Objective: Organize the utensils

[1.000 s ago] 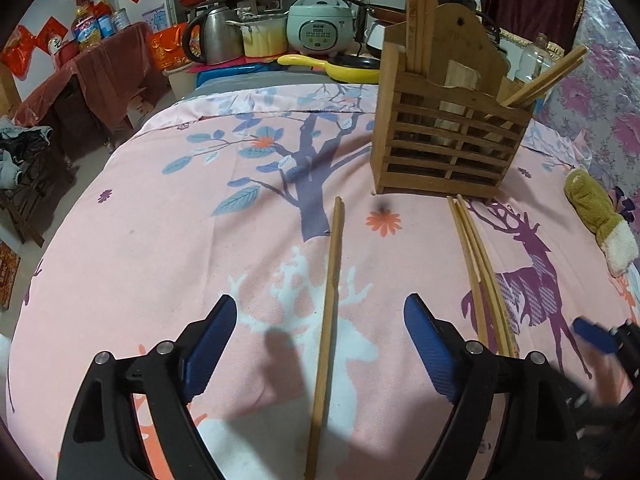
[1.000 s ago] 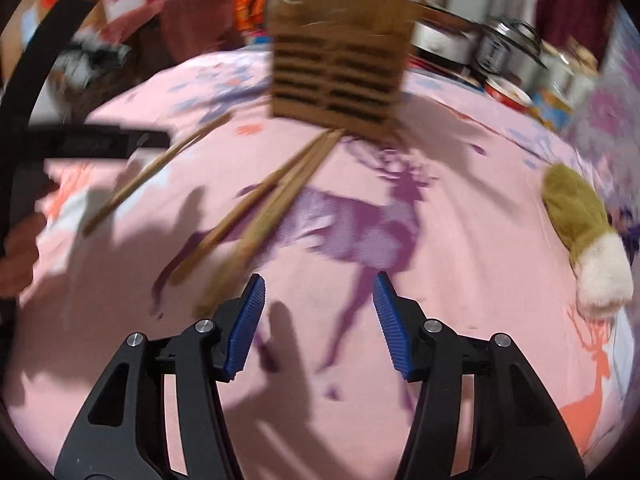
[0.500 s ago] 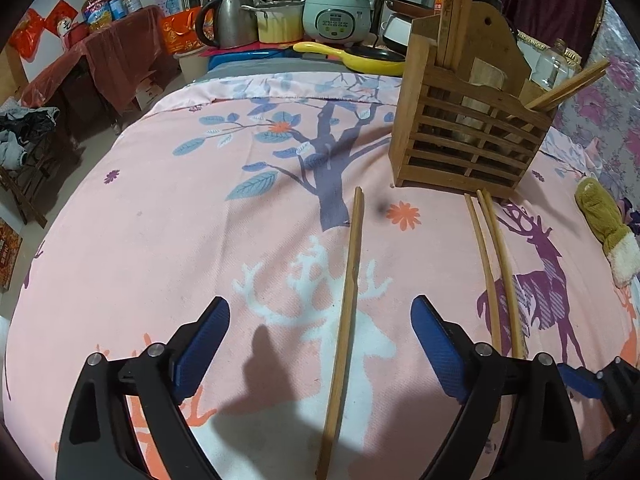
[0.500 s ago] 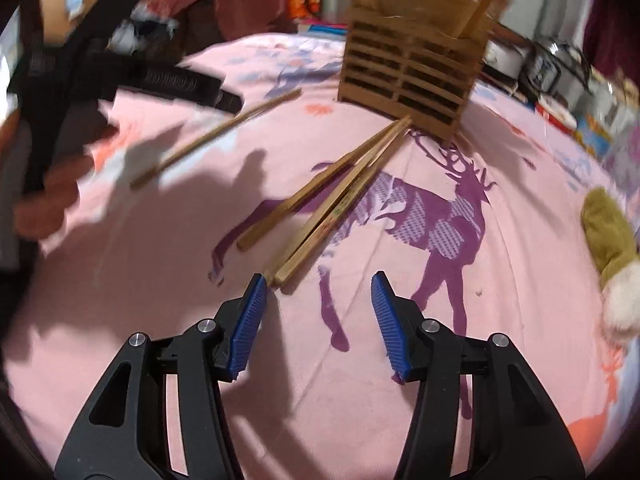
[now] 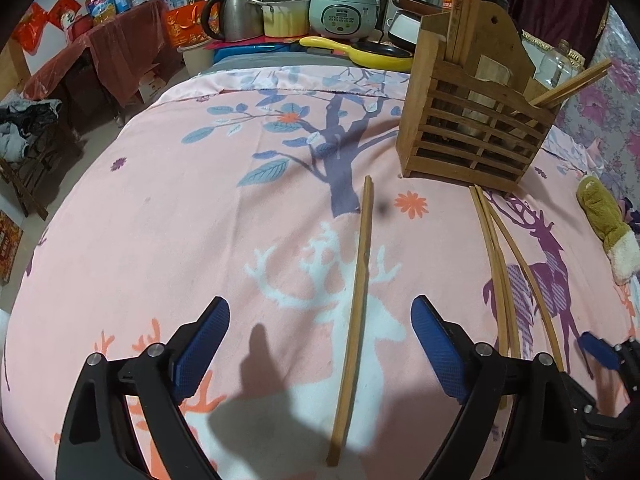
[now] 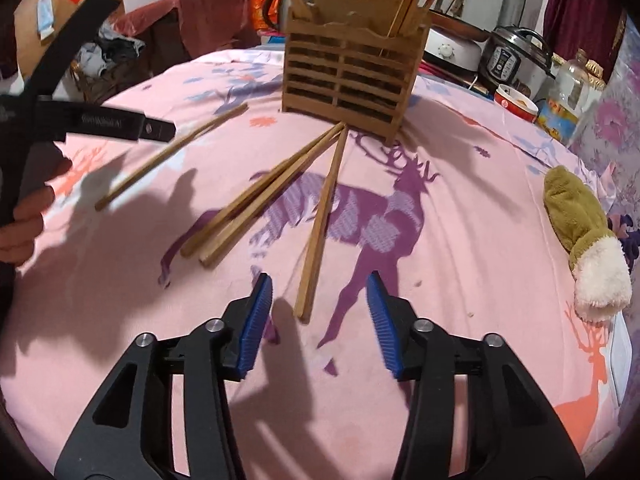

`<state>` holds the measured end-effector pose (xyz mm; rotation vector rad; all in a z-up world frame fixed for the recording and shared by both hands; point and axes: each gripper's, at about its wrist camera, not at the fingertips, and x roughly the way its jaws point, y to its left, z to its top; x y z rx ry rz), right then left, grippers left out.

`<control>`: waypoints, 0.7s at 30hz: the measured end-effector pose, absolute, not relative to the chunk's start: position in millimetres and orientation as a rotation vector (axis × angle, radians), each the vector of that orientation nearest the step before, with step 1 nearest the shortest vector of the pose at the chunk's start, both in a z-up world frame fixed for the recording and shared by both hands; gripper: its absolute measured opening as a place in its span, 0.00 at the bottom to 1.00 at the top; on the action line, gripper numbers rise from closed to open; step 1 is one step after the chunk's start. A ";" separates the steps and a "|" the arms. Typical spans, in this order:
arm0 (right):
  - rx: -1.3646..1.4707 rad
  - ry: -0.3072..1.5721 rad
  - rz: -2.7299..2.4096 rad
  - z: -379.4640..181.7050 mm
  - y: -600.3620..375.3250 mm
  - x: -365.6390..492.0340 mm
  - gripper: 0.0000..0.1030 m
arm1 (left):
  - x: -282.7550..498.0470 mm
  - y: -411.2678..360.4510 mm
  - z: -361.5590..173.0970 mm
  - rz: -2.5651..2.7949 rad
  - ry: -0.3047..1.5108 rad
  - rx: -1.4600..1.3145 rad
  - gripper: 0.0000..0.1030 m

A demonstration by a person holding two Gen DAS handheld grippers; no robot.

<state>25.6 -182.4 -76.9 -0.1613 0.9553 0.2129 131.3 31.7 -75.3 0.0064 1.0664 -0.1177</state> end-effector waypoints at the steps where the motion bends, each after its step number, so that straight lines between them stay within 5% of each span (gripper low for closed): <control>1: -0.159 0.958 0.211 -78.6 -182.6 23.3 0.45 | 128.4 33.3 -74.6 -0.119 1.066 0.006 0.88; 12: 0.021 0.911 0.122 -66.7 -219.5 16.9 0.47 | 76.4 38.4 -72.5 -0.216 1.039 0.076 0.87; 15: 0.047 0.915 0.114 -67.3 -224.2 18.2 0.47 | 64.7 30.6 -77.2 -0.239 1.045 0.123 0.74; 18: 0.052 0.907 0.109 -66.2 -223.9 17.3 0.47 | 55.0 28.6 -87.2 -0.294 1.091 0.134 0.50; 21: 0.066 0.904 0.117 -65.0 -224.9 17.4 0.47 | 48.4 31.2 -86.9 -0.311 1.081 0.135 0.46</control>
